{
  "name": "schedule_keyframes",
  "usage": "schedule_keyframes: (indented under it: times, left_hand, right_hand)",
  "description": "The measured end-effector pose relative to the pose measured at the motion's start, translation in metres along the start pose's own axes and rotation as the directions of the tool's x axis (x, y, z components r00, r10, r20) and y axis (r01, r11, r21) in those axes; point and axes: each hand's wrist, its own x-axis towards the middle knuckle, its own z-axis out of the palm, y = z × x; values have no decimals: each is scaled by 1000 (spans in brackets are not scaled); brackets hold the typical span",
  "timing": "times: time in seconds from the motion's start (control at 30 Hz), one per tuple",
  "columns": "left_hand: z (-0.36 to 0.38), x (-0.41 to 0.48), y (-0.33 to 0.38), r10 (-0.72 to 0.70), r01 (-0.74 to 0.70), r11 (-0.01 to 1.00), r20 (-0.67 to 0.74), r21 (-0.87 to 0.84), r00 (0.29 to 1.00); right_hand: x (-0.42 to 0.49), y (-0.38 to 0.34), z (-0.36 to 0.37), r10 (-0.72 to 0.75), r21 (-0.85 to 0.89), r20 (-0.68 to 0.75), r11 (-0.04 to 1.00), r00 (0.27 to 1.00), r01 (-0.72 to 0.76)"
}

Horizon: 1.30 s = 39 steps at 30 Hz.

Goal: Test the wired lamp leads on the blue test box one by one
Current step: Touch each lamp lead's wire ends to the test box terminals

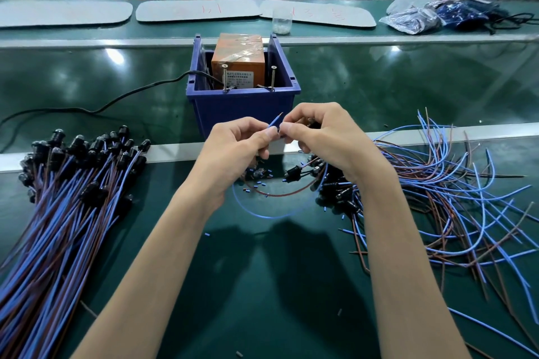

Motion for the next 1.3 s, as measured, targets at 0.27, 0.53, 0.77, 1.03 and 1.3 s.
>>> schedule_keyframes:
  times: [0.27,0.53,0.77,1.03,1.3]
  left_hand:
    - [0,-1,2,1,-1,999,8,35,1000]
    - [0,-1,6,18,-20,999,64,28,998]
    - [-2,-1,7,37,-38,999,112,10,993]
    - [-2,-1,6,37,-44,998,119,52,992]
    - [-19,4,10,24,-18,992,-42,127,999]
  right_hand:
    - [1,-2,3,-12,15,-10,1000,1000,12]
    - [0,-2,3,-71,-21,67,997,995,72]
    - [1,-1,9,-99,10,92,995,991,99]
    - [4,1,8,-28,77,94,997,995,21]
    - [5,2,3,-3,76,-2,997,1000,3]
